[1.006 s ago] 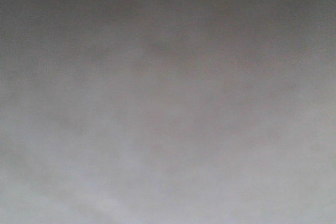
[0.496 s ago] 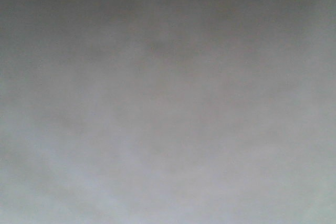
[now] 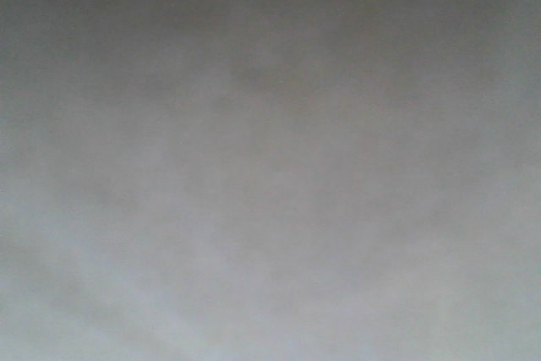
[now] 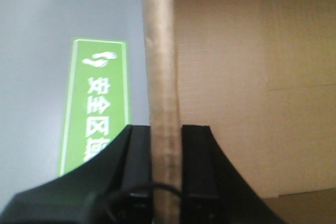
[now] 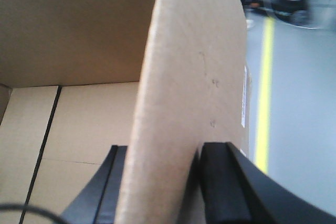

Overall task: Grab box from left shelf to table start
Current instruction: 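Carry the box with both grippers toward the white table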

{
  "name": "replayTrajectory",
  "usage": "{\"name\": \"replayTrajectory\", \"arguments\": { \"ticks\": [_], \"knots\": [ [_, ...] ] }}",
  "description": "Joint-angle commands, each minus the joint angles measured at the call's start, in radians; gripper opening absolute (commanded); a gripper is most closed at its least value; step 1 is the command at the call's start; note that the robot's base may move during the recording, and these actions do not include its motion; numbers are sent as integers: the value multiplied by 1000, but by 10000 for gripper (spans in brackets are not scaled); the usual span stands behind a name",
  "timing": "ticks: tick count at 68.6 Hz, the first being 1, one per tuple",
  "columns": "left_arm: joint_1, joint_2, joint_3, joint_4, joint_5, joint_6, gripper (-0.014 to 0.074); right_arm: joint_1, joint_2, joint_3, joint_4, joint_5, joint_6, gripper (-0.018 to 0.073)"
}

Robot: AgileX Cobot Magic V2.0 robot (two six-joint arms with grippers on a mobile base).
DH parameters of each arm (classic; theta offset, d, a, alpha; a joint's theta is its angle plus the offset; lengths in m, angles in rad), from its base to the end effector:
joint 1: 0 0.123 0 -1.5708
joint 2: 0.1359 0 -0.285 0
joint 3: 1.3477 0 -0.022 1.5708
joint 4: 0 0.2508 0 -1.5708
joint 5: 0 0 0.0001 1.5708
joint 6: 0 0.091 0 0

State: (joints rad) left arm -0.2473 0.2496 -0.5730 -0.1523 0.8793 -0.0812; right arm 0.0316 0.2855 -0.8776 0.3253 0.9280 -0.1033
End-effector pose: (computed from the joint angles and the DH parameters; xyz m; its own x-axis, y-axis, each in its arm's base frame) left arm 0.0341 -0.0196 0.3100 -0.4874 -0.0591 -0.8712 0.2620 0.9418 -0.2105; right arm 0.0063 0.0235 0.3947 -0.2466 0.0851 -0.9654 -0.2574 0.9546 0.1499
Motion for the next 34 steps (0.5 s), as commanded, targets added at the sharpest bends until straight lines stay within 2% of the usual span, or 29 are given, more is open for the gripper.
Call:
{"name": "replayTrajectory", "arguments": {
  "ticks": [1, 34],
  "knots": [
    [-6, 11, -26, 7, -72, 17, -92, -3, 12, -34, 52, -161, 13, 63],
    [-6, 11, -26, 7, -72, 17, -92, -3, 12, -34, 52, -161, 13, 63]
  ]
}}
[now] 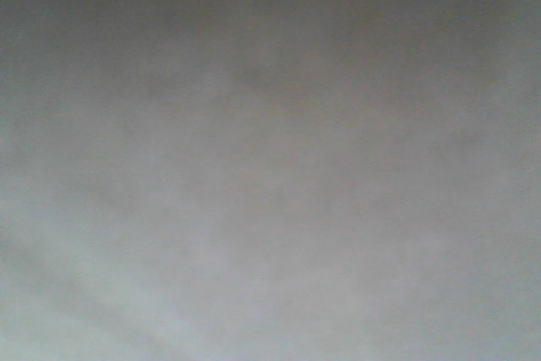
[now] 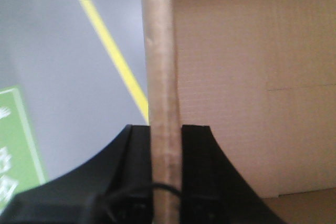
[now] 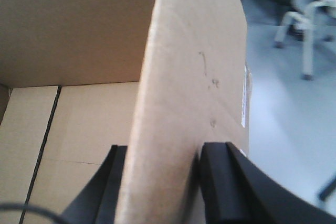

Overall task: Grab box from left shelf to table start
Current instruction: 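Carry the box with both grippers toward the white table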

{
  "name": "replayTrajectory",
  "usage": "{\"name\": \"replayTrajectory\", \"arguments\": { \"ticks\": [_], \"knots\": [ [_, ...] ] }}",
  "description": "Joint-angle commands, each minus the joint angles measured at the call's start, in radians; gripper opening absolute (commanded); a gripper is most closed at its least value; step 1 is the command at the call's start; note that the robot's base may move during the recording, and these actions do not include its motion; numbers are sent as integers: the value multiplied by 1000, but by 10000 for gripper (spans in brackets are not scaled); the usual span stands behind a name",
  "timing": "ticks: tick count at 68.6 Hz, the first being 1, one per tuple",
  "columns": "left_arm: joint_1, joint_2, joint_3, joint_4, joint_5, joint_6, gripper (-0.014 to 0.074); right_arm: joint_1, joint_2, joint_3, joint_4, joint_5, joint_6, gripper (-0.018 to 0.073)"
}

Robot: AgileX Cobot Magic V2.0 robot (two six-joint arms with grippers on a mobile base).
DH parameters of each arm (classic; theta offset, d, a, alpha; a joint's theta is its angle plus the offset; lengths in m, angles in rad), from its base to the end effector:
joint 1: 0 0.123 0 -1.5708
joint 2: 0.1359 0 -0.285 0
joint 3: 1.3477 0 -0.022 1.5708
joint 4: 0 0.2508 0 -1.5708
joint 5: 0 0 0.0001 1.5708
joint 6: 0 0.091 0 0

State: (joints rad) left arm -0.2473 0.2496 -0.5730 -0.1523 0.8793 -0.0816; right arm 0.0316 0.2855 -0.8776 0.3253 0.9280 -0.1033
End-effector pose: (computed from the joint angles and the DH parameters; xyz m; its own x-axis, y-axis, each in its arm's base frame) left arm 0.0341 -0.0196 0.3100 -0.4875 -0.0595 -0.8711 0.2618 0.9418 -0.2108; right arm 0.0063 0.0235 0.3947 -0.2466 0.0851 -0.9654 -0.2574 0.9546 0.1499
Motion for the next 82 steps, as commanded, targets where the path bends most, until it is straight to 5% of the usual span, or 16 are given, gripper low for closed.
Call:
{"name": "replayTrajectory", "arguments": {
  "ticks": [1, 82],
  "knots": [
    [-6, 11, -26, 7, -72, 17, -92, -3, 12, -34, 52, -161, 13, 63],
    [-6, 11, -26, 7, -72, 17, -92, -3, 12, -34, 52, -161, 13, 63]
  ]
}}
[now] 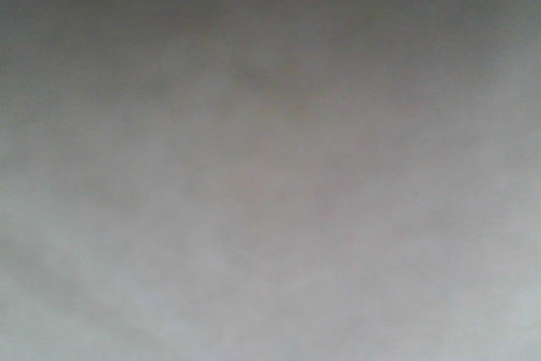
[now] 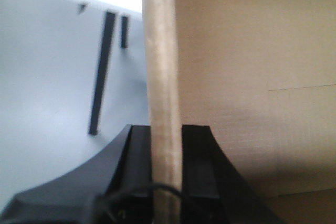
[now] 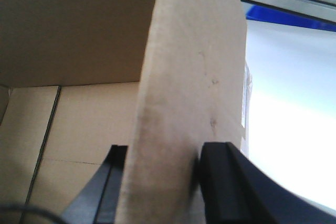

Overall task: Grab box from left shelf to table start
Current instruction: 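Carry the box with both grippers toward the white table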

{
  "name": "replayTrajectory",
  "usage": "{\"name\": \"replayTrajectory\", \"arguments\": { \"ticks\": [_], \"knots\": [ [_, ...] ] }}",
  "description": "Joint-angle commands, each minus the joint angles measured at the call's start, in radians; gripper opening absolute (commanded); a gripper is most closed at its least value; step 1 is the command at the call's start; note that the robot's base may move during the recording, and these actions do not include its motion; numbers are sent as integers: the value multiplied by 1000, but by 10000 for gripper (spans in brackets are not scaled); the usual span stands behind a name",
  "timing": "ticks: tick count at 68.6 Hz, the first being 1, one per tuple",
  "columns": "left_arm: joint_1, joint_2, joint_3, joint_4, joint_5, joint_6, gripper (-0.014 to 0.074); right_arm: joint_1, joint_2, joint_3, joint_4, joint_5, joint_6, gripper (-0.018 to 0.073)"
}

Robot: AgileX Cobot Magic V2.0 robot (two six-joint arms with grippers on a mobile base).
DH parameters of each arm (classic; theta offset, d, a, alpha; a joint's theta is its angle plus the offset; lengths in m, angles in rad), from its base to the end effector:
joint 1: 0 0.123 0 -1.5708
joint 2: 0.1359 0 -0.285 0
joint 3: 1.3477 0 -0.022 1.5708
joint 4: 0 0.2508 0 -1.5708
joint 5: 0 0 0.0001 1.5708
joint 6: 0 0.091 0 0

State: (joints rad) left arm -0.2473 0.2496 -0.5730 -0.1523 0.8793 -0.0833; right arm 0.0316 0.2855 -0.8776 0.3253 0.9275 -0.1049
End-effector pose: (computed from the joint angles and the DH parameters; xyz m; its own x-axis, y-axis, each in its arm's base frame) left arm 0.0341 -0.0196 0.3100 -0.4879 -0.0611 -0.8707 0.2610 0.9417 -0.2123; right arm 0.0063 0.0235 0.3948 -0.2457 0.0837 -0.9657 -0.2578 0.9548 0.1483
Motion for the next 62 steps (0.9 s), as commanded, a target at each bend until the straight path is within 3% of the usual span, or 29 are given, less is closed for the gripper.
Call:
{"name": "replayTrajectory", "arguments": {
  "ticks": [1, 62],
  "knots": [
    [-6, 11, -26, 7, -72, 19, -92, -3, 12, -34, 52, -161, 14, 63],
    [-6, 11, -26, 7, -72, 19, -92, -3, 12, -34, 52, -159, 14, 63]
  ]
}}
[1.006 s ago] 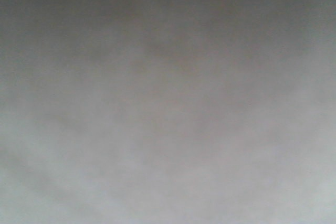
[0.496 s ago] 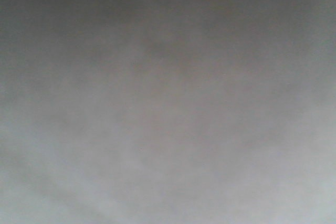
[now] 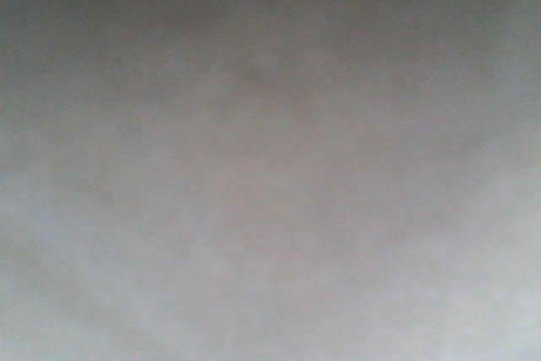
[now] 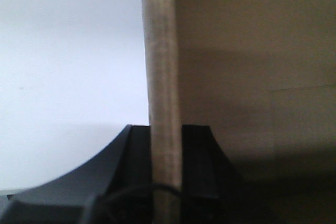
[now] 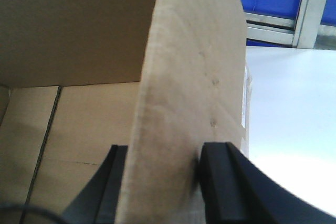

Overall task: Grab box from left shelf to table start
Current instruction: 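Carry the box with both grippers toward the white table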

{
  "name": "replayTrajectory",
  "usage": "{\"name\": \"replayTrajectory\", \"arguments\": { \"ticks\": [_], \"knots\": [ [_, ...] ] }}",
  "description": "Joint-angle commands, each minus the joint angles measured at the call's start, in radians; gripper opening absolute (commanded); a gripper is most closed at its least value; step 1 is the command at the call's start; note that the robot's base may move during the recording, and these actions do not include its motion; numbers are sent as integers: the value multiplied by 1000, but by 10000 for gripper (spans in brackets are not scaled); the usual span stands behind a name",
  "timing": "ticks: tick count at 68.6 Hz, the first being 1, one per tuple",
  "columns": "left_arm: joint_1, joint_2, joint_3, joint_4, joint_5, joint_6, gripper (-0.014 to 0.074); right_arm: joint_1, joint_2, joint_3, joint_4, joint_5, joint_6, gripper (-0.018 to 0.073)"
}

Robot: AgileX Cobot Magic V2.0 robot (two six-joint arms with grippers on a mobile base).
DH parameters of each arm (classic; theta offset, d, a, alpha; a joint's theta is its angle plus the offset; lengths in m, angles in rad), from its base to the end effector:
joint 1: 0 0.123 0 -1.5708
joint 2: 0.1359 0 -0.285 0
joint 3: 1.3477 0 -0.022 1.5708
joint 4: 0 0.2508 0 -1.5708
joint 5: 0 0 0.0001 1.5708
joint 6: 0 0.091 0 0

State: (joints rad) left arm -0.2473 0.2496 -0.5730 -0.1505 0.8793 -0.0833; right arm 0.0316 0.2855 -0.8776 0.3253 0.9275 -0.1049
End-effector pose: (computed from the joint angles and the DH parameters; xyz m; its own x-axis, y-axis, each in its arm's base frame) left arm 0.0342 -0.0195 0.3100 -0.4875 -0.0600 -0.8710 0.2604 0.9422 -0.2107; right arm 0.0063 0.0235 0.3948 -0.2457 0.0837 -0.9657 -0.2578 0.9548 0.1483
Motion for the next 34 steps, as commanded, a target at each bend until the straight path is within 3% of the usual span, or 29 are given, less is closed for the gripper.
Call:
{"name": "replayTrajectory", "arguments": {
  "ticks": [1, 34],
  "knots": [
    [-6, 11, -26, 5, -72, 19, -92, -3, 12, -34, 52, -159, 14, 63],
    [-6, 11, -26, 5, -72, 19, -92, -3, 12, -34, 52, -159, 14, 63]
  ]
}}
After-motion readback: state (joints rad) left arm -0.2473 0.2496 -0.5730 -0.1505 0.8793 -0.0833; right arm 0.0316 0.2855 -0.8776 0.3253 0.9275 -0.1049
